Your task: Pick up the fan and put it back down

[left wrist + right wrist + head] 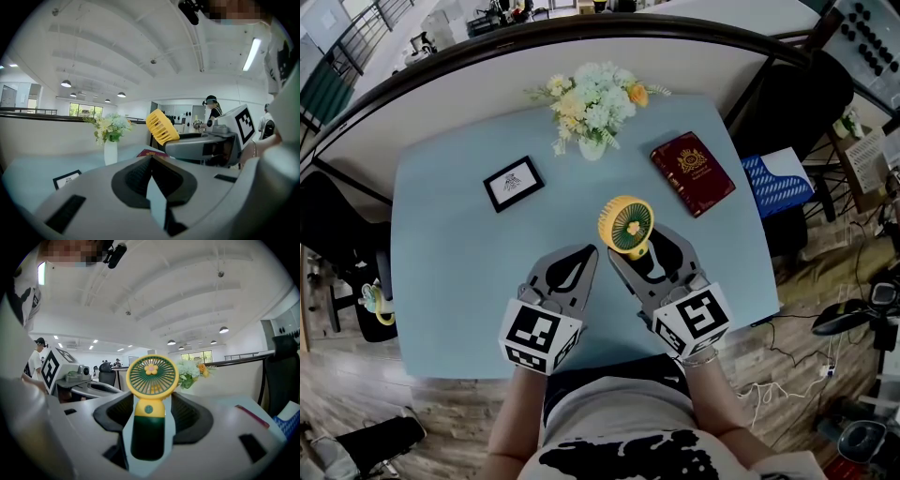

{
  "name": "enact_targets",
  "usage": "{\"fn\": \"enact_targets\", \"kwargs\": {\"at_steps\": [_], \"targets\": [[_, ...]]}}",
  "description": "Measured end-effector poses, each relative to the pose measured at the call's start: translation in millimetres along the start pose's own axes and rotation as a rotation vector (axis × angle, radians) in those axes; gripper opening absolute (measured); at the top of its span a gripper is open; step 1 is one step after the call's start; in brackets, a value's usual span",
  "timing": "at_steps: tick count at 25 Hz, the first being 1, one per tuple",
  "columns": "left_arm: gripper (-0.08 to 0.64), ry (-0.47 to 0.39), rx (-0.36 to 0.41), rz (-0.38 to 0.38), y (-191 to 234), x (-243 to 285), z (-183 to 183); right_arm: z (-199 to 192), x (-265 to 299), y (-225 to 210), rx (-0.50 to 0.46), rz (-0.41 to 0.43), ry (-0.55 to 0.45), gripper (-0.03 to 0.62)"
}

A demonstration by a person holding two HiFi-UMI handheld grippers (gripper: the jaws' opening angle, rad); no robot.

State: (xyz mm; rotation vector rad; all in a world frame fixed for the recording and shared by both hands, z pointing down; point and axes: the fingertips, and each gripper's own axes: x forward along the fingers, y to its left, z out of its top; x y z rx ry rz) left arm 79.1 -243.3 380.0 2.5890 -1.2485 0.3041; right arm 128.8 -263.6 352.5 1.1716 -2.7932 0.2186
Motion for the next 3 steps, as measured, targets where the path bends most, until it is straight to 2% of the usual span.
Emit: {"fn": "enact_targets", "kwargs": {"at_steps": [3], "targets": [[0.011, 0.000, -0.013, -0.008, -0.9, -0.5, -1.6, -0.6, 0.7, 0.0, -0.002, 0.001, 0.005, 0.258]]}}
